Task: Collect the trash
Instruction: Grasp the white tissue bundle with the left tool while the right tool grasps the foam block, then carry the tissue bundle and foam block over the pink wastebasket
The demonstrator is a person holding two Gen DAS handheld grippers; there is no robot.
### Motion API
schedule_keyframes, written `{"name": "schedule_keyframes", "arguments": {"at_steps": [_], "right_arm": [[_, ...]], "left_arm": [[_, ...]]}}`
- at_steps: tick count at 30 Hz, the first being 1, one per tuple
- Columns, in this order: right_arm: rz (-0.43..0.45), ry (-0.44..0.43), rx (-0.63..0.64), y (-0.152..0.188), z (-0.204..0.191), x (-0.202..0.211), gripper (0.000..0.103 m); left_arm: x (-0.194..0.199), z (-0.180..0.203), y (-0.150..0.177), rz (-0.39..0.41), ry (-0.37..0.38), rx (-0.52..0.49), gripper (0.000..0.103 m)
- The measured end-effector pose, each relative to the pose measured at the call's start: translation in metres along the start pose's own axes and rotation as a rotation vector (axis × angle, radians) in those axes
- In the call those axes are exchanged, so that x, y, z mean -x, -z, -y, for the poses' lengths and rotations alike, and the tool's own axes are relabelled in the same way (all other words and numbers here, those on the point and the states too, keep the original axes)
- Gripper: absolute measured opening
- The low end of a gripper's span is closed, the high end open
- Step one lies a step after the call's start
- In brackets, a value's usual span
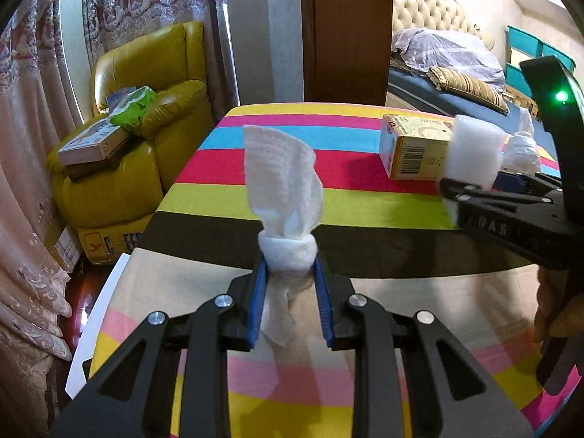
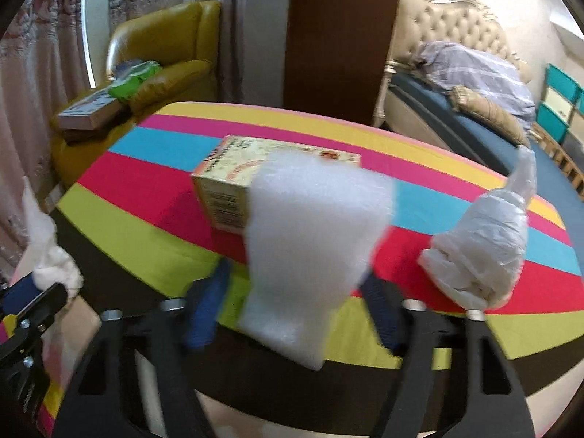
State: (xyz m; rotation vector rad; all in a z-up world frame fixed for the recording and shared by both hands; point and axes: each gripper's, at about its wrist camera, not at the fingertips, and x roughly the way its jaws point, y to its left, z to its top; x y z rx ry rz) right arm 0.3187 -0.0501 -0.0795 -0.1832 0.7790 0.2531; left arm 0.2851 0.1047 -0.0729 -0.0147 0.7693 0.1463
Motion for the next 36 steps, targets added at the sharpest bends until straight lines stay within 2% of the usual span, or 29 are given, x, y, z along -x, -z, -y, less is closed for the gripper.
{"name": "schedule_keyframes", "arguments": {"at_steps": [6, 12, 20, 28, 36], "right_arm": [[0.02, -0.036, 0.096, 0.022, 0.001, 0.023, 0.051], [0.057, -0.037, 0.104, 0.051, 0.016, 0.053, 0.051], [0.093, -0.013, 0.066, 0.093, 0.05, 0.094, 0.051], [0.108, -0.002, -0.009, 0.122, 0.087, 0.122, 0.051], [0.12, 0.036, -0.101, 0.149, 0.137, 0.148, 0.051]], "left_arm": [[0.005, 0.007, 0.003, 0.007, 0.002, -0.022, 0.025], [0.025, 0.035, 0.019, 0.037, 0.04, -0.074, 0.025], [0.045, 0.071, 0.036, 0.065, 0.095, -0.098, 0.025], [0.058, 0.108, 0.045, 0.072, 0.158, -0.147, 0.025], [0.07, 0.158, 0.053, 0.072, 0.243, -0.231, 0.025]]}}
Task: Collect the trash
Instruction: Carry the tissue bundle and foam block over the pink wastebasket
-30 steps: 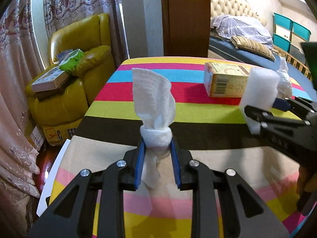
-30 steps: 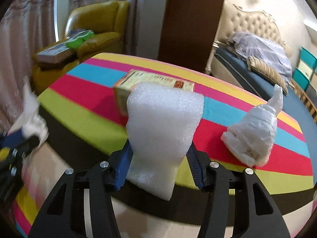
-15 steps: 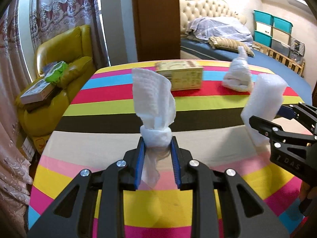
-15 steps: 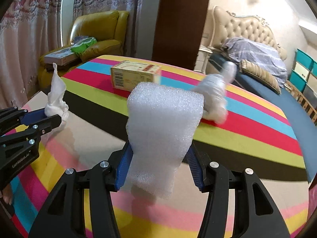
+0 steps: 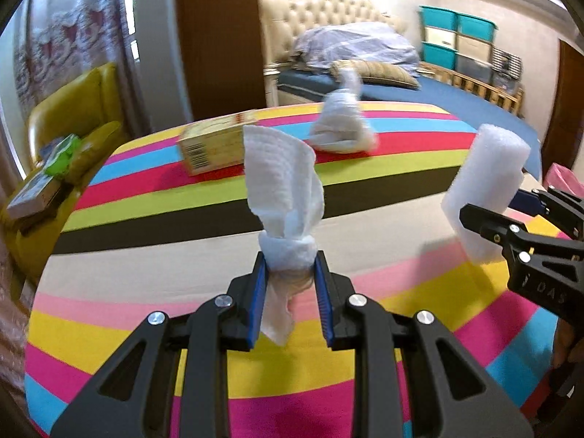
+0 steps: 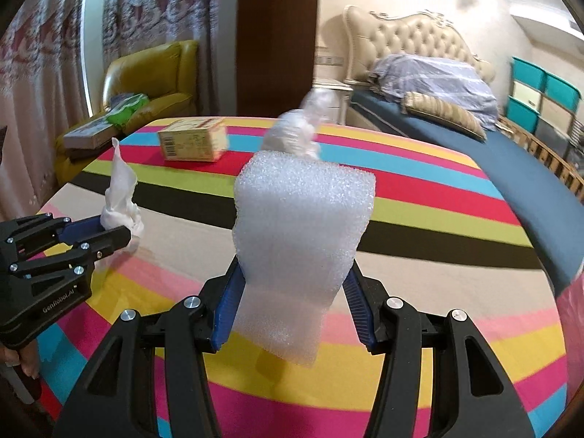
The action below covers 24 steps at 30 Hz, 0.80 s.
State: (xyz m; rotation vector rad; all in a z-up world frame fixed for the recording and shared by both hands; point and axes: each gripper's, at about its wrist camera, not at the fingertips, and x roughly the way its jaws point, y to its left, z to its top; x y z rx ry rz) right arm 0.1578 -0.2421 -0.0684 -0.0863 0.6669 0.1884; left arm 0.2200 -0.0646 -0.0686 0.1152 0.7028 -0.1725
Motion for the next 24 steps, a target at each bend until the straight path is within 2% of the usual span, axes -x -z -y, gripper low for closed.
{"name": "schedule_keyframes", "arguments": {"at_steps": [8, 14, 24], "right_arm": [[-0.012, 0.073, -0.09, 0.02, 0.058, 0.023, 0.051], [0.013, 0.118, -0.158, 0.033, 0.097, 0.04, 0.051], [0.033, 0.21, -0.245, 0.047, 0.154, 0.062, 0.051]], "left_arm": [[0.0, 0.068, -0.006, 0.026, 0.106, -0.121, 0.025], [0.002, 0.111, -0.01, 0.049, 0.188, -0.189, 0.025], [-0.005, 0.162, -0.022, 0.032, 0.306, -0.246, 0.025]]}}
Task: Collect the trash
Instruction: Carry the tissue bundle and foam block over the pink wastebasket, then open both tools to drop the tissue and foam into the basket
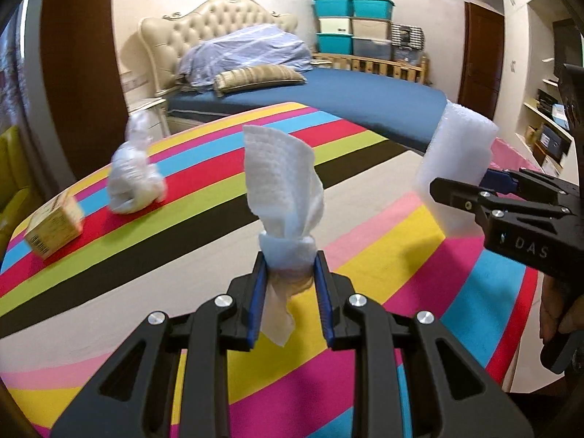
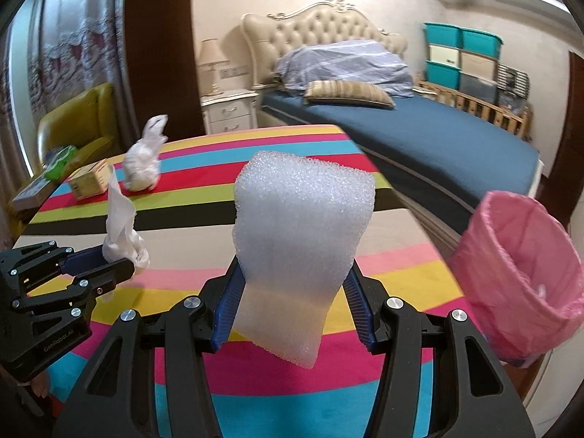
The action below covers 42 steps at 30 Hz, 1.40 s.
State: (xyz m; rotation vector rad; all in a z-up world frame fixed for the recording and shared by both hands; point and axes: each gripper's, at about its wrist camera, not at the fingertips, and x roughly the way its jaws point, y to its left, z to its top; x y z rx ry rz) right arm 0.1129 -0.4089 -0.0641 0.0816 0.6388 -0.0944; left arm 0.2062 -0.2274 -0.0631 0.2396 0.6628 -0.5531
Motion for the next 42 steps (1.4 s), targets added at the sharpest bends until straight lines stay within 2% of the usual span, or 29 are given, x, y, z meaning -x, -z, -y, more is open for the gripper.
{"name": "schedule_keyframes", "arguments": {"at_steps": [6, 13, 23, 32, 42], "right_arm": [[0.012, 0.054, -0.04, -0.003, 0.034, 0.007, 0.051], [0.025, 0.133, -0.084, -0.005, 0.073, 0.015, 0.051], [0.041, 0.272, -0.152, -0.013, 0.157, 0.024, 0.051], [0.021, 0.296, -0.222, -0.001, 0.231, 0.021, 0.051], [0.02, 0.32, -0.28, 0.018, 0.277, 0.022, 0.052]], "left_arm": [[-0.01, 0.027, -0.019, 0.007, 0.051, -0.029, 0.025], [-0.025, 0.062, -0.053, 0.005, 0.142, -0.068, 0.025], [-0.058, 0.123, -0.101, -0.013, 0.244, -0.15, 0.025], [-0.085, 0.188, -0.145, -0.02, 0.34, -0.206, 0.025], [-0.12, 0.263, -0.18, -0.03, 0.418, -0.257, 0.025]]}}
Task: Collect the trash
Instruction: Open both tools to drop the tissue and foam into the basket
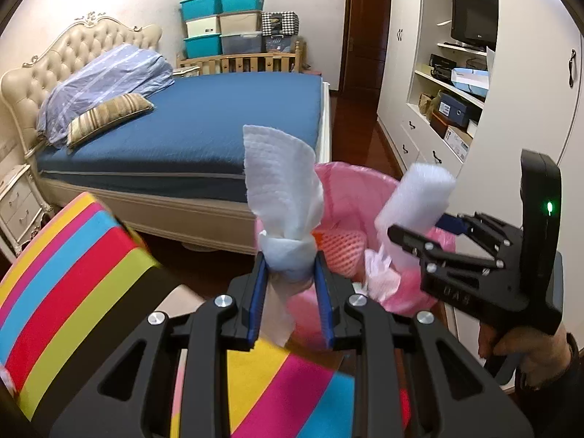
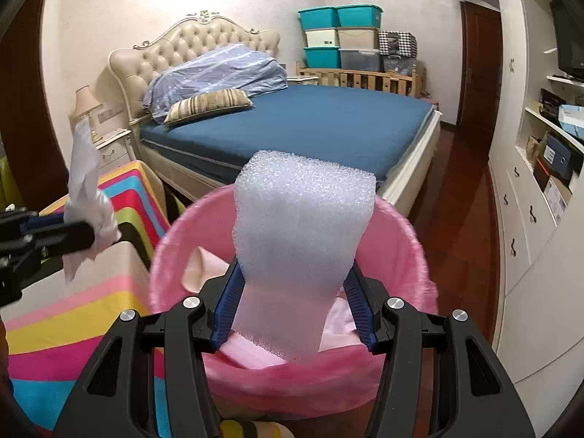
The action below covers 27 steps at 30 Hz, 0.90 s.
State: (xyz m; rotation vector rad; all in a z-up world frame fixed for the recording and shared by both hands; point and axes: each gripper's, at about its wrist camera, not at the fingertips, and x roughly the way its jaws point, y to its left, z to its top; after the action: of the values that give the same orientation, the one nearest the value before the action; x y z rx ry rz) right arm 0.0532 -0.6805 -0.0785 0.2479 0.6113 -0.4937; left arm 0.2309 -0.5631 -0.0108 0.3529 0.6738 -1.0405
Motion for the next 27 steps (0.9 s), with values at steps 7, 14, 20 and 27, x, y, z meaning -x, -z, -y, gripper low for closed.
{"name": "schedule_keyframes", "arguments": {"at_steps": [7, 14, 20, 27], "right_arm": [[-0.012, 0.012, 0.013, 0.0, 0.012, -0.009, 0.053], [-0.006, 0.023, 0.04, 0.003, 0.011, -0.013, 0.075], [0.024, 0.047, 0.032, 0.006, 0.016, 0.0, 0.08], [0.032, 0.033, 0.068, 0.009, 0.002, 0.015, 0.08]], "left_arm": [[-0.042, 0.028, -0.025, -0.02, 0.05, 0.015, 0.025], [-0.056, 0.019, -0.046, 0.021, 0.103, 0.119, 0.056], [-0.029, -0.012, -0.036, 0.072, 0.054, 0.167, 0.079], [0.011, -0.081, 0.011, 0.077, -0.121, 0.245, 0.098]]}}
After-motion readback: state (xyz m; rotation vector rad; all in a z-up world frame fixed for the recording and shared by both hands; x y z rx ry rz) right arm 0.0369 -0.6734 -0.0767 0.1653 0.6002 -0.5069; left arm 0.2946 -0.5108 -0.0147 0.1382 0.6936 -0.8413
